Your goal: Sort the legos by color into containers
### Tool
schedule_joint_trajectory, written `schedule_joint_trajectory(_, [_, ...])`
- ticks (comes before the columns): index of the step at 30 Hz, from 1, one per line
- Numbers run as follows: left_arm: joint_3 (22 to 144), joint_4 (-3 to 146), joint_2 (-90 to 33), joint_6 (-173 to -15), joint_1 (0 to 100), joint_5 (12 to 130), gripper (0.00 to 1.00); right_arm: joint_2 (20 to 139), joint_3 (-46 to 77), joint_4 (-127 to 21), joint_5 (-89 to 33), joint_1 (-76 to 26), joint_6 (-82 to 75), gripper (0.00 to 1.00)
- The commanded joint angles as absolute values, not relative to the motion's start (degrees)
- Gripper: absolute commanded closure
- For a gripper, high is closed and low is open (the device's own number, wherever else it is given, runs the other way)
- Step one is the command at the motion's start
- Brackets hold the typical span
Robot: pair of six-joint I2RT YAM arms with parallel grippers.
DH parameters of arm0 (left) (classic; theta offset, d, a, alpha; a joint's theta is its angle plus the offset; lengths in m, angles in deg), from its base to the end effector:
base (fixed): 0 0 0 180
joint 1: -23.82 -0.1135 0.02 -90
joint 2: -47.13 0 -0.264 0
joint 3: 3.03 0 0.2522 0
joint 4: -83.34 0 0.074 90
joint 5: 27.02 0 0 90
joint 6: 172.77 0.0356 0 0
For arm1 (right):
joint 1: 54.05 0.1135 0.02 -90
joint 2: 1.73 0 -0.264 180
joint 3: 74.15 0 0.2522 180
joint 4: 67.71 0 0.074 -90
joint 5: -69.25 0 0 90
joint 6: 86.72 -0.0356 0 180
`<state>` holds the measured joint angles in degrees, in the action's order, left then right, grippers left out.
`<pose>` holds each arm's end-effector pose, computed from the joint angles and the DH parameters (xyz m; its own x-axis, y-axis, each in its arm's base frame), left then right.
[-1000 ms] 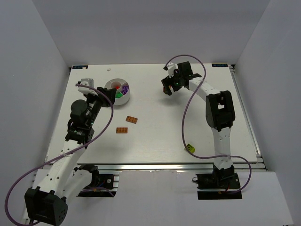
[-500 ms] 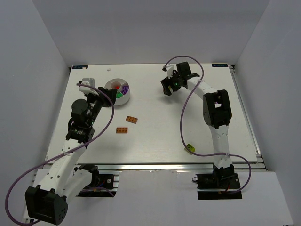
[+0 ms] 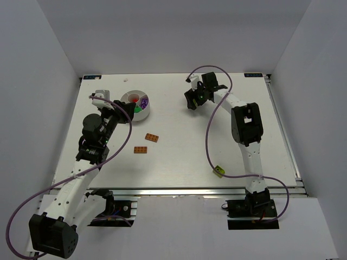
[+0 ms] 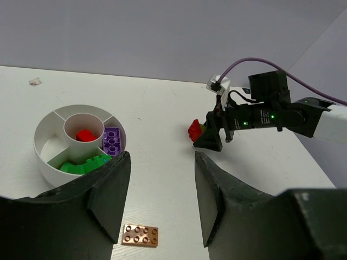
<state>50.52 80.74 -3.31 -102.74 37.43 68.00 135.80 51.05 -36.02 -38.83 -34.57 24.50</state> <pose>0.2064 -0.0532 0.3317 -0.1010 -0.3256 -0.9401 0.3032 0.8899 -0.3408 0.5041 0.1900 0.1630 -0.4198 -0.5135 -0.7484 -0.7288 0.6822 -0.0592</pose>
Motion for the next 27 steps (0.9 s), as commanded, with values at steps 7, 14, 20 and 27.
schedule_joint_trajectory(7, [51.6,81.2,-3.2,-102.5,37.3,68.8,0.40,135.7,54.4,-37.0,-39.6,-34.4,20.0,0.20])
schedule_joint_trajectory(14, [51.5,81.2,-3.1,-102.5,37.2,68.6,0.39,136.1,54.7,-36.9,-32.5,-32.2,10.4,0.26])
schedule_joint_trajectory(20, [51.5,81.2,-3.1,-102.5,37.2,68.8,0.39,135.0,52.1,-38.4,-27.7,-31.1,9.8,0.35])
schedule_joint_trajectory(27, [51.4,81.5,-3.0,-102.7,37.2,69.5,0.39,134.6,51.0,-39.8,-25.8,-31.2,9.6,0.53])
